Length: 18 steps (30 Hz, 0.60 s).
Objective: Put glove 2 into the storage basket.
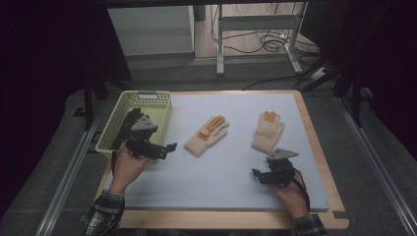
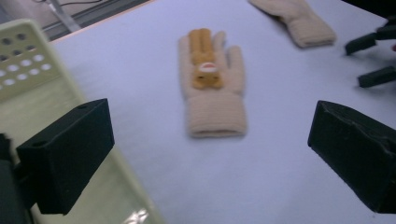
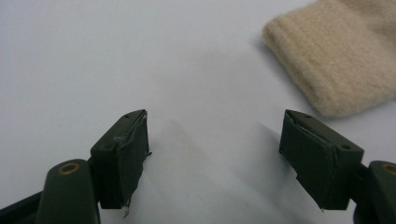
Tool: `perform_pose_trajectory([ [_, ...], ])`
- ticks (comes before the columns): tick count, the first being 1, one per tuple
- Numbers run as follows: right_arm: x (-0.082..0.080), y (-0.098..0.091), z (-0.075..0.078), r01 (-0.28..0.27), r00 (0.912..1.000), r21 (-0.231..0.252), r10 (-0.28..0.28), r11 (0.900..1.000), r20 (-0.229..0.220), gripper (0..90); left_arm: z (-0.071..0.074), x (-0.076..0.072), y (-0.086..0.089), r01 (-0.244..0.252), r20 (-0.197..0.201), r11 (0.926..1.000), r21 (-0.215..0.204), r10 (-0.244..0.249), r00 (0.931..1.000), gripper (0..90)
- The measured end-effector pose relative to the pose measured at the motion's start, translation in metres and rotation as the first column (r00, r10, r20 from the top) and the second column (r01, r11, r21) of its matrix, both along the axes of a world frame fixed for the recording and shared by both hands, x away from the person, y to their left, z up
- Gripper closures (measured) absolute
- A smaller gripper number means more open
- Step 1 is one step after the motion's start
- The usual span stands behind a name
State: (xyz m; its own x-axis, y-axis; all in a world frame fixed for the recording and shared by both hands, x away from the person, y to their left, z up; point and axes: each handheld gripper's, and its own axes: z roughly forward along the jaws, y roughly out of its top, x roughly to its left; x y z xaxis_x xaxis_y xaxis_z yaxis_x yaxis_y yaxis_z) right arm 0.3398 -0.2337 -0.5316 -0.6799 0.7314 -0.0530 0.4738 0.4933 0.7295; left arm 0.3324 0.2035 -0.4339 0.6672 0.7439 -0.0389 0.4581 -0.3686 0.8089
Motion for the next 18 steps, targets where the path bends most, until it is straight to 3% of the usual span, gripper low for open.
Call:
perform_pose_trajectory([
  [7, 0.0, 0.0, 0.0, 0.001, 1.0, 0.001, -0.001, 1.0, 0.0, 23.6, -0.018, -0.022, -0.021, 0.067, 0.024, 0.9974, 0.024, -0.068, 0.9974, 0.3],
  [8, 0.0, 0.0, 0.0, 0.001, 1.0, 0.001, -0.001, 1.0, 0.0, 23.6, -0.027, -0.028, -0.027, 0.087, 0.027, 0.9952, 0.045, -0.088, 0.9957, 0.2],
  [9, 0.0, 0.0, 0.0, 0.001, 1.0, 0.001, -0.001, 1.0, 0.0, 23.6, -0.027, -0.028, -0.027, 0.087, 0.027, 0.9952, 0.045, -0.088, 0.9957, 0.2],
  [10, 0.0, 0.0, 0.0, 0.001, 1.0, 0.0, -0.001, 1.0, 0.0, 23.6, -0.037, -0.032, -0.032, 0.095, 0.021, 0.9935, 0.063, -0.097, 0.9951, 0.2],
  [13, 0.0, 0.0, 0.0, 0.001, 1.0, 0.001, -0.001, 1.0, -0.001, 23.6, -0.053, -0.037, -0.036, 0.104, 0.001, 0.9925, 0.065, -0.104, 0.9946, 0.0],
  [18, 0.0, 0.0, 0.0, 0.001, 1.0, 0.002, -0.001, 1.0, -0.001, 23.6, -0.074, -0.041, -0.037, 0.084, -0.023, 0.9939, 0.071, -0.083, 0.9963, 0.0],
])
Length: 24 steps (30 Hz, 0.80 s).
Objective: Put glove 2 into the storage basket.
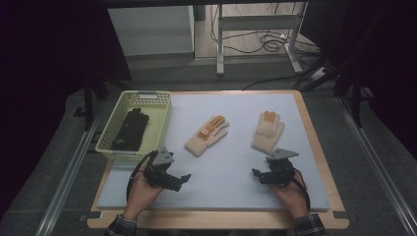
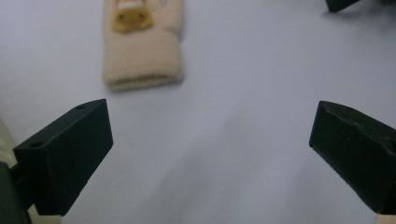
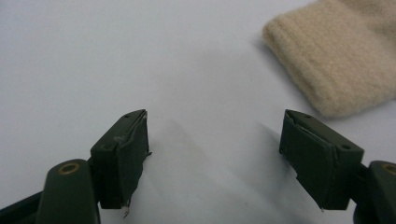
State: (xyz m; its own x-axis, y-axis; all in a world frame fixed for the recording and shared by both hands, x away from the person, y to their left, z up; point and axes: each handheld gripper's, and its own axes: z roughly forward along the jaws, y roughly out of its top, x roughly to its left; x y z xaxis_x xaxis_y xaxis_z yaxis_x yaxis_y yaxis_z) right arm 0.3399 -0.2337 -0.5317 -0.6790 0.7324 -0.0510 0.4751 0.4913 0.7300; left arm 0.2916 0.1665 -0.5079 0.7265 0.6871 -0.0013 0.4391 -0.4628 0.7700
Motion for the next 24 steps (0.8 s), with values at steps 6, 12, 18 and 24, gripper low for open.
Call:
perform_pose_trajectory([
  [6, 0.0, 0.0, 0.0, 0.001, 1.0, -0.001, -0.001, 1.0, 0.001, 23.1, -0.016, -0.004, 0.005, -0.041, -0.018, 0.998, 0.048, 0.042, 0.999, 0.0],
  [12, 0.001, 0.0, 0.0, -0.003, 0.9999, 0.006, 0.003, 1.0, -0.011, 21.4, -0.035, -0.004, 0.008, -0.071, -0.051, 0.9937, 0.087, 0.075, 0.9959, 0.1],
  [18, 0.0, -0.001, 0.001, -0.011, 0.9999, 0.016, 0.011, 0.9998, -0.009, 25.9, -0.043, 0.001, 0.011, -0.077, -0.104, 0.9956, 0.055, 0.082, 0.9912, 1.0],
  [24, 0.002, -0.01, 0.01, 0.018, 0.9998, 0.042, -0.018, 0.999, -0.012, 35.0, -0.044, 0.001, 0.011, -0.079, -0.105, 0.9957, 0.05, 0.083, 0.991, 1.0],
])
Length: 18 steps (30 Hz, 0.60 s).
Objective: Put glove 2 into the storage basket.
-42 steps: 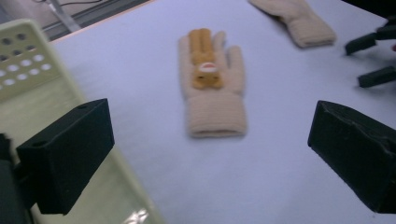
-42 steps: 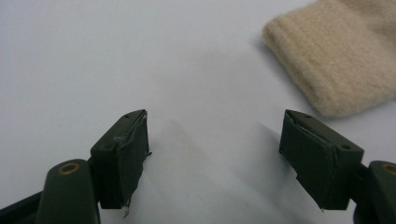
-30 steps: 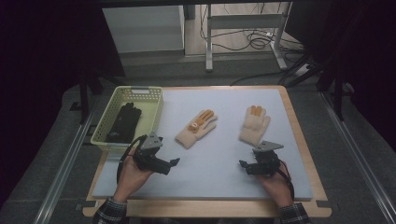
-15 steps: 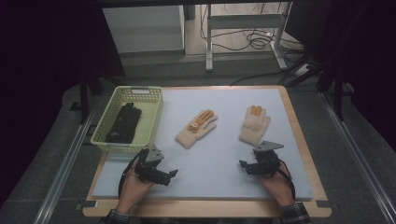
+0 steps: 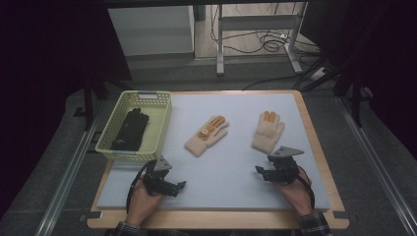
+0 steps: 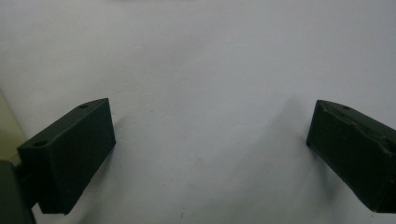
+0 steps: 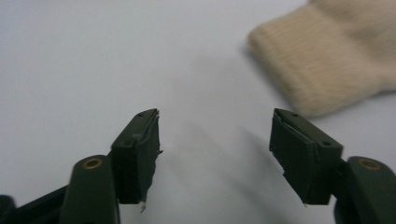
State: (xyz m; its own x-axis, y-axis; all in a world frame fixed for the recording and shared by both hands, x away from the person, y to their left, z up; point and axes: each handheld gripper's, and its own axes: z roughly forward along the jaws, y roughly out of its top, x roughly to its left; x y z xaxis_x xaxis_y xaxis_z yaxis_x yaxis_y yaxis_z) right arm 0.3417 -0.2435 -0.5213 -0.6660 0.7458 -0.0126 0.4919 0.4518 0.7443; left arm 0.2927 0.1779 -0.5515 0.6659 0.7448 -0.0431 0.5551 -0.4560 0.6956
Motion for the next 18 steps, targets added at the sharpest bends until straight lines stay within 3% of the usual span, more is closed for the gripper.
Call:
perform_pose_trajectory([
  [3, 0.003, -0.004, 0.007, 0.013, 0.9999, 0.007, -0.014, 0.9999, 0.009, 38.4, 0.0, 0.0, 0.0, 0.0, 0.0, 1.0, 0.0, 0.0, 1.0, 1.0],
  [7, 0.02, -0.008, 0.022, 0.035, 0.9988, -0.017, -0.035, 0.9992, 0.034, 43.1, 0.0, 0.0, 0.0, -0.001, 0.0, 1.0, -0.001, 0.001, 1.0, 1.1],
  [12, 0.046, -0.01, 0.032, 0.063, 0.9977, -0.009, -0.063, 0.998, 0.024, 51.3, 0.0, 0.0, 0.0, -0.001, 0.0, 1.0, -0.001, 0.001, 1.0, 1.1],
  [13, 0.046, -0.01, 0.032, 0.063, 0.9977, -0.009, -0.063, 0.998, 0.024, 51.3, 0.0, 0.0, 0.0, -0.001, 0.0, 1.0, -0.001, 0.001, 1.0, 1.1],
  [16, 0.067, -0.011, 0.033, 0.086, 0.996, -0.017, -0.085, 0.9962, 0.027, 51.5, 0.0, 0.0, 0.0, -0.002, 0.0, 1.0, -0.002, 0.002, 1.0, 1.1],
  [18, 0.083, -0.011, 0.032, 0.114, 0.9926, -0.031, -0.112, 0.993, 0.047, 44.4, 0.0, 0.0, 0.0, -0.002, 0.0, 1.0, -0.002, 0.002, 1.0, 1.1],
])
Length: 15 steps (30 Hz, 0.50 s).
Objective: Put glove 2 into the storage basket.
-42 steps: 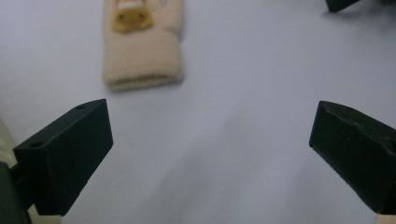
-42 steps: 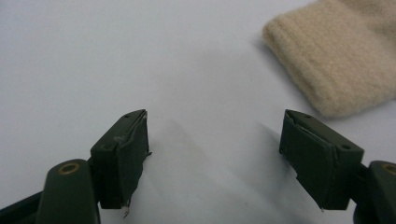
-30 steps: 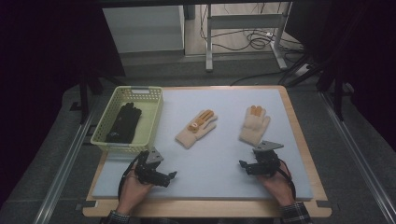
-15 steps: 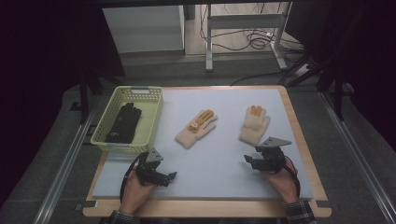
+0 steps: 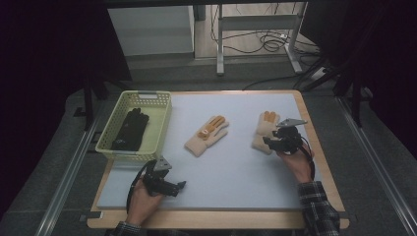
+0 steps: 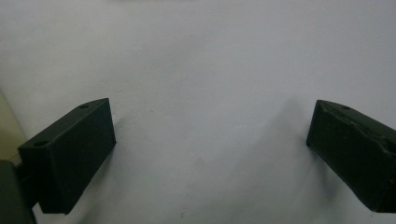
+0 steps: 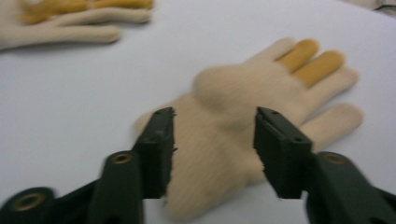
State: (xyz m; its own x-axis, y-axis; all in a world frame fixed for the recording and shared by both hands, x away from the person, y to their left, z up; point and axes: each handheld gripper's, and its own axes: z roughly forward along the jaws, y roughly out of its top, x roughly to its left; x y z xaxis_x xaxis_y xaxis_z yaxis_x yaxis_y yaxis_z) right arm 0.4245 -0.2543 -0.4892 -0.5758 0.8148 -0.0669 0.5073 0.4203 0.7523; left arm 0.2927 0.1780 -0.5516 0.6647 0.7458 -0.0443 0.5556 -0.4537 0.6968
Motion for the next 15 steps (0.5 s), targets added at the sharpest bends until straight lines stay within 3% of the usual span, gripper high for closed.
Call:
perform_pose_trajectory([
  [10, 0.047, 0.005, -0.017, 0.02, 0.9996, -0.017, -0.02, 0.9996, -0.021, 24.7, 0.0, 0.0, 0.0, 0.001, 0.0, 1.0, 0.0, -0.001, 1.0, 1.2],
  [13, 0.054, 0.008, -0.027, 0.018, 0.9987, -0.035, -0.019, 0.9992, -0.046, 23.6, 0.0, 0.0, 0.0, 0.001, 0.0, 1.0, 0.001, -0.001, 1.0, 1.2],
  [15, 0.056, 0.008, -0.032, 0.024, 0.998, -0.005, -0.025, 0.9997, -0.059, 29.5, 0.0, 0.0, 0.0, 0.002, 0.0, 1.0, 0.001, -0.002, 1.0, 1.2],
])
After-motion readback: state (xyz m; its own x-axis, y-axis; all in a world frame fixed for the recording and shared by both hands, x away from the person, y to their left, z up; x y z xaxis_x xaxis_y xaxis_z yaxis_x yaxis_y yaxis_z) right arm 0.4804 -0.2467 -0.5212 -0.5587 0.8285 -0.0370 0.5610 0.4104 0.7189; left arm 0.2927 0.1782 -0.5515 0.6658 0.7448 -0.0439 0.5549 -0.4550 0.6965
